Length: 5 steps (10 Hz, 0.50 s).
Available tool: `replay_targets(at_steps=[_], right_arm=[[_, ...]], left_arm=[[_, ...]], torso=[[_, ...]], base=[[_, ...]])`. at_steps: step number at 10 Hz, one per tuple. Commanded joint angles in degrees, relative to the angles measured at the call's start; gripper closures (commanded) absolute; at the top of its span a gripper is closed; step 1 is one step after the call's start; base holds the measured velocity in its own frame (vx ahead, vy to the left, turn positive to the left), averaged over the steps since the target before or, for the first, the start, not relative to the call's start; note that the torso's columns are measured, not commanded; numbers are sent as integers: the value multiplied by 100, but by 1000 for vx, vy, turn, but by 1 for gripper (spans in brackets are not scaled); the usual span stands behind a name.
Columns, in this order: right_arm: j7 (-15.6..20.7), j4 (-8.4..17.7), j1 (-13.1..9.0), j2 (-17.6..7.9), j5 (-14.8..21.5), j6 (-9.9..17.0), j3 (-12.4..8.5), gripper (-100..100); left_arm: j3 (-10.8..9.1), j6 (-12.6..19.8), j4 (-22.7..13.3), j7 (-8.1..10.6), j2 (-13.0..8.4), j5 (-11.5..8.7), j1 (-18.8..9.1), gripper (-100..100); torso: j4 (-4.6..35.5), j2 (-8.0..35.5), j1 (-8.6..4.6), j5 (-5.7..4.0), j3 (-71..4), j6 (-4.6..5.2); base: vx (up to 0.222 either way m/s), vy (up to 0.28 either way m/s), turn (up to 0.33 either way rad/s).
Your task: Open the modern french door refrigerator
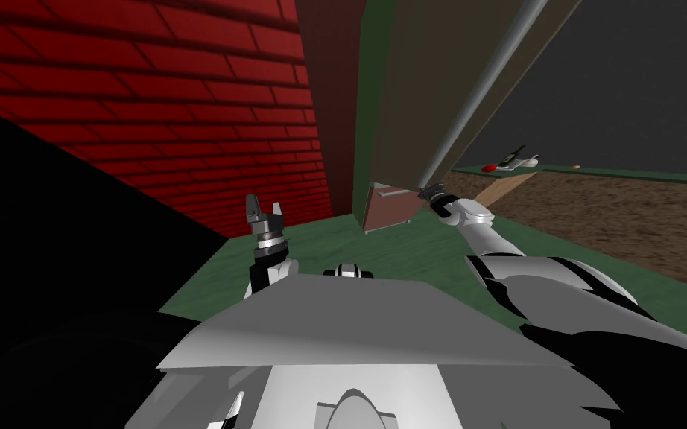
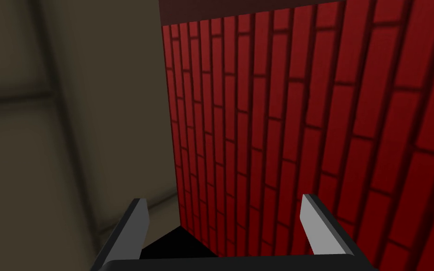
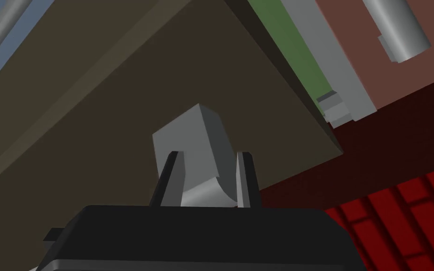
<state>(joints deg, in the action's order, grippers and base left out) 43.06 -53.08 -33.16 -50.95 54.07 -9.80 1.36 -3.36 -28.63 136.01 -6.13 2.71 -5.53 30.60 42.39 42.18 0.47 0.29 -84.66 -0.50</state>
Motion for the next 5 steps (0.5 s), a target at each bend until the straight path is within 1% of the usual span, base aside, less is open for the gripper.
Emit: replay_targets(at_steps=[1,2,3,4,5], right_arm=[[-187,246,-135,-274,-42,1,105,-100],[-250,328,-180,-366,-56,1,141,-100],[-374,492,-270,-549,-84,1,211,-100],[-374,492,-270,-549,-84,1,211,-100],[-437,574,-315,-640,-98,2,246,-100]], left_arm=[[0,0,0,0,-1,0,-1,0],[-2,0,0,0,-2,0,-1,0],[-2,0,0,0,-3,0,-1,0],[-2,0,-1,0,-3,0,0,0],[-3,0,0,0,-3,0,1,0]], torso=[[-5,3,-49,-16,2,20],[-9,8,-102,-43,7,45],[-5,-1,-112,-44,0,55],[-1,3,-92,-35,1,61],[4,10,-65,-26,8,72]], base=[[-72,-29,192],[-63,-54,152],[-83,-37,226],[-60,-32,104],[-31,-17,60]])
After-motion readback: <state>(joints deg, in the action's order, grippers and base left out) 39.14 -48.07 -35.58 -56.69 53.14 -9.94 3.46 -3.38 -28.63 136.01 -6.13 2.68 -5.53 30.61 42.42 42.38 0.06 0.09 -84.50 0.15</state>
